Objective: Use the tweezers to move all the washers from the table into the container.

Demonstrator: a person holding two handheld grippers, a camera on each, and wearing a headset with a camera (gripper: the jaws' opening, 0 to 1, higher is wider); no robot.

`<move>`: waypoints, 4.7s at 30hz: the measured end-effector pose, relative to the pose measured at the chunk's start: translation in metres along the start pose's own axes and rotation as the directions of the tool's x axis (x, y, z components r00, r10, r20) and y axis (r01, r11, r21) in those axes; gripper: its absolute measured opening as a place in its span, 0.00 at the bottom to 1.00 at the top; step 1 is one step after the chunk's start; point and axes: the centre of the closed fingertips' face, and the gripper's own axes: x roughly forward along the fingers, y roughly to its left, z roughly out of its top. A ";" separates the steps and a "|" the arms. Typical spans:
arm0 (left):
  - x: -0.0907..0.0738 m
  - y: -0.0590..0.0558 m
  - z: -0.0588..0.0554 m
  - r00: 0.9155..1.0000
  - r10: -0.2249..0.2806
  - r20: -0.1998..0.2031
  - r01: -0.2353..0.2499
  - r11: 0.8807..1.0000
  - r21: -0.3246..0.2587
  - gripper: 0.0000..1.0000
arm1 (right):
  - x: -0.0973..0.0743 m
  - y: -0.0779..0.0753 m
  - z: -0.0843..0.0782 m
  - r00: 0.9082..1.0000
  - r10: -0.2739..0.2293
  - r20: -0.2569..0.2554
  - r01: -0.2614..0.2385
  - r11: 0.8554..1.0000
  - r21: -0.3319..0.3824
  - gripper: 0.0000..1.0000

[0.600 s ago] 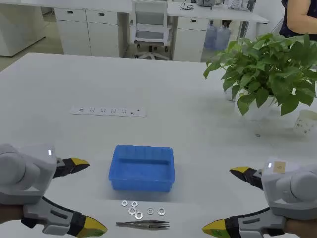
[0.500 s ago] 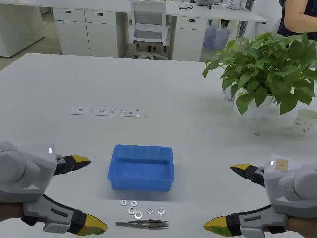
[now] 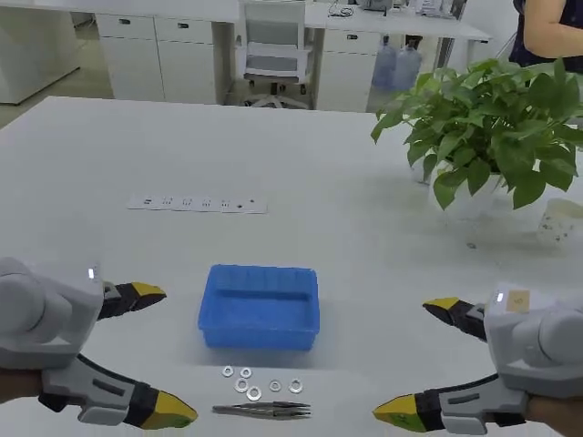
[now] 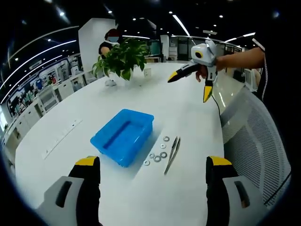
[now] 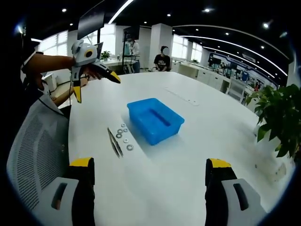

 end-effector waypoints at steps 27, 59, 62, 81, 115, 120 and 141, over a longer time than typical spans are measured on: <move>-0.001 0.000 0.002 1.000 0.000 0.009 0.000 1.000 0.006 0.99 | -0.003 -0.001 0.002 1.000 -0.001 0.007 0.001 1.000 -0.010 0.98; 0.000 0.007 0.008 1.000 0.000 0.005 0.000 0.999 0.039 0.99 | -0.001 -0.004 0.004 1.000 0.006 -0.001 -0.006 1.000 -0.031 0.98; 0.000 0.008 0.007 1.000 -0.004 0.000 0.004 0.999 0.042 0.99 | 0.000 -0.005 0.003 1.000 0.011 -0.010 -0.011 0.999 -0.042 0.98; 0.004 0.003 -0.010 0.991 -0.075 -0.113 0.088 0.989 0.115 0.89 | 0.013 -0.003 0.017 0.996 0.066 -0.057 -0.073 0.987 -0.141 0.92; 0.040 -0.010 -0.046 0.947 -0.170 -0.273 0.234 0.947 0.220 0.55 | 0.071 0.049 0.020 0.941 0.276 -0.196 -0.327 0.891 -0.315 0.57; 0.047 -0.015 -0.048 0.941 -0.184 -0.284 0.252 0.940 0.229 0.49 | 0.078 0.057 0.013 0.926 0.297 -0.233 -0.364 0.865 -0.344 0.49; 0.076 -0.030 -0.064 0.907 -0.231 -0.352 0.336 0.901 0.274 0.27 | 0.106 0.081 -0.010 0.864 0.358 -0.353 -0.482 0.792 -0.376 0.28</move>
